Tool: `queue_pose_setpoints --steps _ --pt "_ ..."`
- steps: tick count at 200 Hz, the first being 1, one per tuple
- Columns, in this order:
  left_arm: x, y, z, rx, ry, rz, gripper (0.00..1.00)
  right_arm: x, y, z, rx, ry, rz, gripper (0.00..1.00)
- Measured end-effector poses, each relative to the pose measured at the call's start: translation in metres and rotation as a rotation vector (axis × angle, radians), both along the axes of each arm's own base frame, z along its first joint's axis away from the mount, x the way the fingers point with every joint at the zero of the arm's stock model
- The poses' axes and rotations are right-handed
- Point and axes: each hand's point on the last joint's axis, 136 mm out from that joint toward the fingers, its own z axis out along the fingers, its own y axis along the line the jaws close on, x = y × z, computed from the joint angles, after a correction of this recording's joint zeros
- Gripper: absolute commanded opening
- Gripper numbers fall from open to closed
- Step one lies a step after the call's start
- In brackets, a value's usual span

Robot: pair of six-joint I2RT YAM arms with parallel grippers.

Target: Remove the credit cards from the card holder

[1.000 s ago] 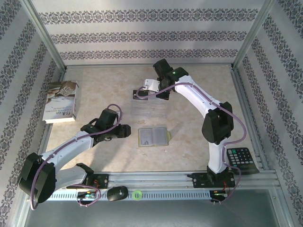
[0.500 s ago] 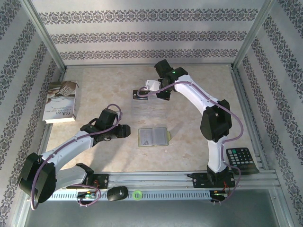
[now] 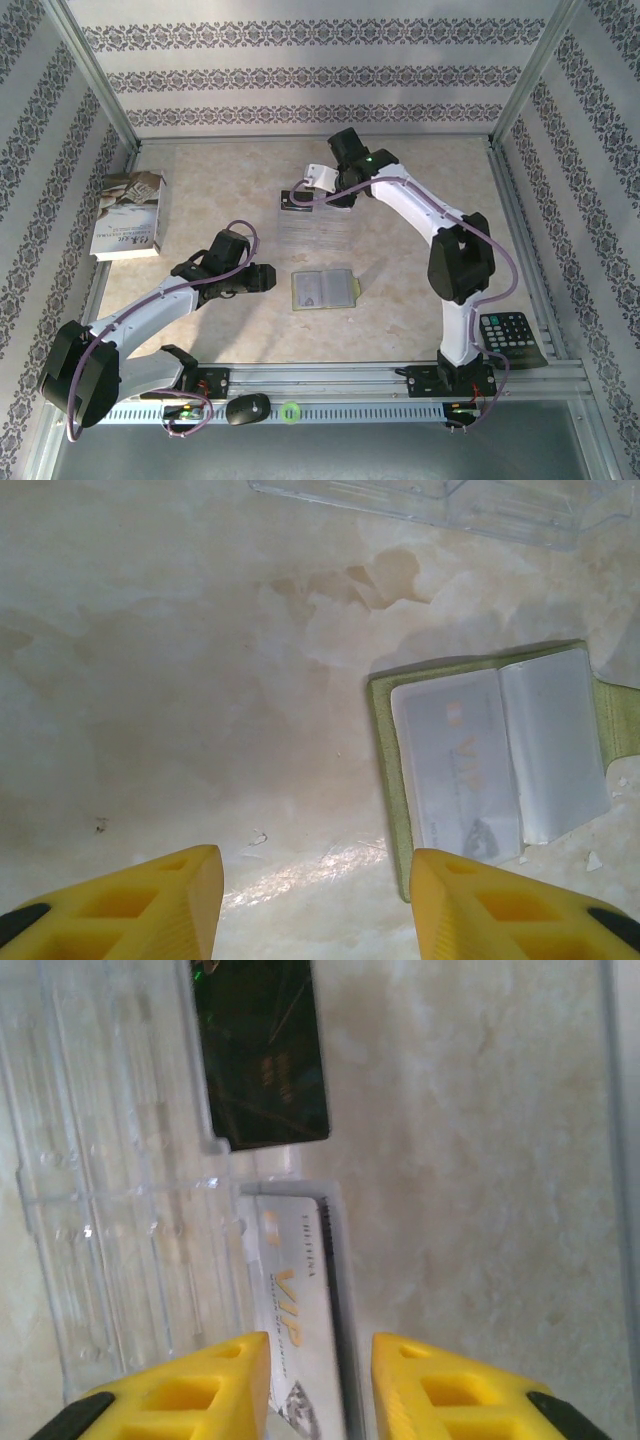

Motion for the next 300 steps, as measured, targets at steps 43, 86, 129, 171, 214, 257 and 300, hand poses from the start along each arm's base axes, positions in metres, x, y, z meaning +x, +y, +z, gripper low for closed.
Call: queue_pose_setpoints --steps 43,86,129,171,214,257,300 --pt "-0.002 0.002 -0.001 -0.022 -0.016 0.021 0.56 -0.022 0.017 0.071 0.325 -0.08 -0.133 0.41" --pt "-0.002 0.008 0.004 -0.043 -0.063 0.059 0.67 -0.072 0.061 0.074 0.583 0.071 -0.274 0.43" --pt "0.001 0.021 0.042 -0.081 -0.223 0.109 1.0 -0.149 0.09 -0.024 0.45 0.338 -0.395 0.42" --pt "0.0 0.036 0.06 -0.099 -0.3 0.159 1.0 -0.207 0.098 -0.085 0.263 0.422 -0.423 0.42" --pt "-0.006 0.041 0.047 -0.113 -0.272 0.174 0.97 -0.219 0.091 -0.107 0.156 0.386 -0.453 0.42" --pt "-0.007 0.042 0.045 -0.115 -0.265 0.178 1.0 -0.223 0.085 -0.123 0.086 0.361 -0.46 0.39" --pt "-0.007 0.043 0.045 -0.116 -0.262 0.187 1.0 -0.229 0.083 -0.14 0.03 0.357 -0.455 0.37"
